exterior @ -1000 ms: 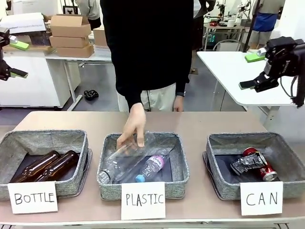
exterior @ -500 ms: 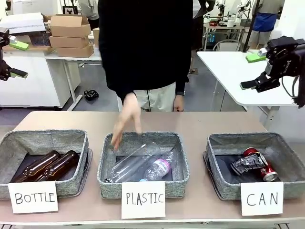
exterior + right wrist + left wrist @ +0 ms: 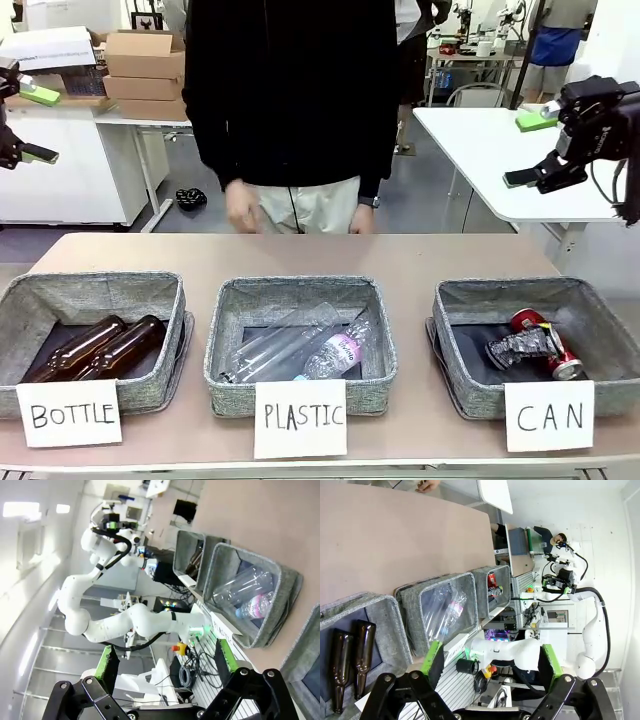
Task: Sort the can waste into the basket.
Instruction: Pick up the can waste from the table and place it in the right Fabric basket.
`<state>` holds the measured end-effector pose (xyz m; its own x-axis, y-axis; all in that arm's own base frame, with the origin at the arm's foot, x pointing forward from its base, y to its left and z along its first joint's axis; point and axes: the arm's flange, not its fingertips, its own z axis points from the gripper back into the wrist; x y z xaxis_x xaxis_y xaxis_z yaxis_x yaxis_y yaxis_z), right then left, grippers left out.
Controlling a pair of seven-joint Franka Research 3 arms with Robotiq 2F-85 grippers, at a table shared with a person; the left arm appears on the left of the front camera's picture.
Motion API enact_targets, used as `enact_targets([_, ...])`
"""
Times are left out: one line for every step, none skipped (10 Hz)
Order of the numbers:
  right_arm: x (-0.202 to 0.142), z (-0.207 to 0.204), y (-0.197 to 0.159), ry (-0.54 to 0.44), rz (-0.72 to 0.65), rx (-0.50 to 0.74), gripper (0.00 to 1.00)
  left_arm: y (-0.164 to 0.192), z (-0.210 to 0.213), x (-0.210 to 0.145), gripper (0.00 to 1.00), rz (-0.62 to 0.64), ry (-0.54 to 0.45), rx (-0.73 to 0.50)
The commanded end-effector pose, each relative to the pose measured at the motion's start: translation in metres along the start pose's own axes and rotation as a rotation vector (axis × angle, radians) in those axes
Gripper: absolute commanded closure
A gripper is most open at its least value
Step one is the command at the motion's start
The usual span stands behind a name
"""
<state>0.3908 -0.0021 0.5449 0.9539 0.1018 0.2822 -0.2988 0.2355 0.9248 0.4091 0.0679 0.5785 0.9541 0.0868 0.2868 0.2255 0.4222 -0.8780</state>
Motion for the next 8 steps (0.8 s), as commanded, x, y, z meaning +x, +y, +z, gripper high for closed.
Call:
enact_targets([-0.0028,-0.001,-0.0024,0.005,0.028,0.006,0.0,-0.0023,0.0009,-0.0022,0.02,0.005,0.004,0.003])
enact_targets([-0.0028,-0.001,-0.0024,0.005,0.028,0.006,0.0,-0.0023,0.0009,-0.0022,0.02,0.005,0.004,0.003])
enact_targets([-0.0028,-0.001,-0.0024,0.005,0.028,0.006,0.0,-0.0023,0.0009,-0.0022,0.02,0.005,0.004,0.003])
enact_targets([-0.0028,-0.001,-0.0024,0.005,0.028,0.006,0.0,-0.0023,0.0009,-0.0022,0.02,0.005,0.004,0.003])
enact_targets([-0.0028,-0.001,-0.0024,0.005,0.028,0.006,0.0,-0.0023,0.0009,-0.0022,0.02,0.005,0.004,0.003])
enact_targets([-0.0028,-0.001,-0.0024,0.005,0.028,0.006,0.0,-0.0023,0.0009,-0.0022,0.02,0.005,0.004,0.003])
enact_targets([-0.0028,-0.001,-0.0024,0.005,0.028,0.006,0.0,-0.0023,0.0009,-0.0022,0.02,0.005,0.004,0.003])
enact_targets([-0.0028,-0.001,-0.0024,0.005,0.028,0.006,0.0,-0.0023,0.0009,-0.0022,0.02,0.005,0.004,0.003])
